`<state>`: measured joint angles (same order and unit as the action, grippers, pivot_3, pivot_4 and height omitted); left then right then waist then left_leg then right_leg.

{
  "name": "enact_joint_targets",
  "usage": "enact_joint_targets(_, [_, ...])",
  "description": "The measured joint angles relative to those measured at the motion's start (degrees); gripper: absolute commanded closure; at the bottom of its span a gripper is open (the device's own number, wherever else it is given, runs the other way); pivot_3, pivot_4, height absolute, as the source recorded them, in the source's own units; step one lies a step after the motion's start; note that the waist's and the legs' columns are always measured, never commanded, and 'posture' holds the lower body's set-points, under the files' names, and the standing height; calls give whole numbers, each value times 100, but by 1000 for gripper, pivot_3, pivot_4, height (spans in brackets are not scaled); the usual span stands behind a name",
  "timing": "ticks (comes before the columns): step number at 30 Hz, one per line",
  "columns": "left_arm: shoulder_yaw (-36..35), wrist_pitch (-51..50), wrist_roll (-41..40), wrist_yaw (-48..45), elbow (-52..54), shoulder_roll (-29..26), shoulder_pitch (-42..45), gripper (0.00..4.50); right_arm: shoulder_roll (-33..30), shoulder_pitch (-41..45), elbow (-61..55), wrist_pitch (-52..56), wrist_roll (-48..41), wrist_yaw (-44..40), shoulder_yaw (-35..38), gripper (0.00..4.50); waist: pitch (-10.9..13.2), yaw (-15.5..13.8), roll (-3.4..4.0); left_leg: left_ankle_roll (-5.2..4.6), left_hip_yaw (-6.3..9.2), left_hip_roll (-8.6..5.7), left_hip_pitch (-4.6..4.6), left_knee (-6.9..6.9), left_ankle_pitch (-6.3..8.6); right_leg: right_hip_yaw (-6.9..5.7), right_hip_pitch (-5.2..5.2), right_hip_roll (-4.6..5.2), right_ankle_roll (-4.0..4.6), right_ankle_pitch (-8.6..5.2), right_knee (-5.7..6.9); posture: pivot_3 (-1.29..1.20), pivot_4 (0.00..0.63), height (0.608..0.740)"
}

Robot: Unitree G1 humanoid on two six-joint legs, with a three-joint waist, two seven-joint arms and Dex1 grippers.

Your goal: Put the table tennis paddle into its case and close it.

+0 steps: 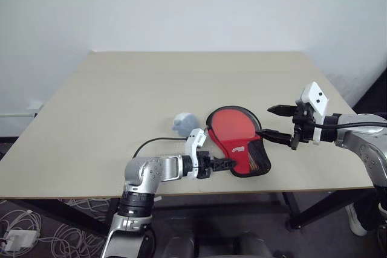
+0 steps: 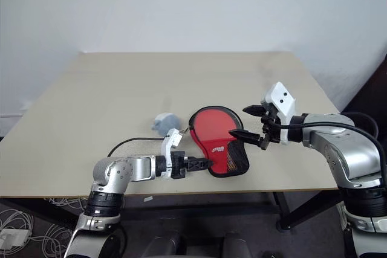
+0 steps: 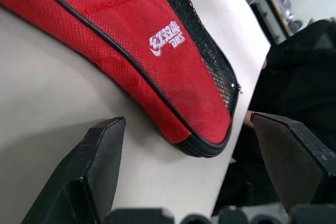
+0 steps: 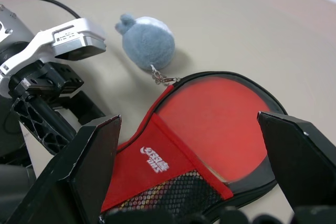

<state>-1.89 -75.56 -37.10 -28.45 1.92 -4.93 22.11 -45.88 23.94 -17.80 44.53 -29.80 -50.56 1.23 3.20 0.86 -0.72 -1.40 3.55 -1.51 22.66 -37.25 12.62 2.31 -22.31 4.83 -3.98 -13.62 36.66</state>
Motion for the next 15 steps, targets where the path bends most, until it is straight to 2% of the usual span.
enact_joint_targets(7, [-329,-382,-108,375,-210,539,88,452,196,-16,-105,42,-65,189,-4,0,0,-34,-1,0,0,-4,0,-2,0,0,2,1,0,0,-1,0,0,740])
enact_joint_targets(15, [-405,-482,-124,532,-523,717,323,452,409,-55,-167,63,-67,349,-36,0,-1,-103,-1,0,-1,-6,2,-4,0,1,3,2,0,0,-4,0,0,740])
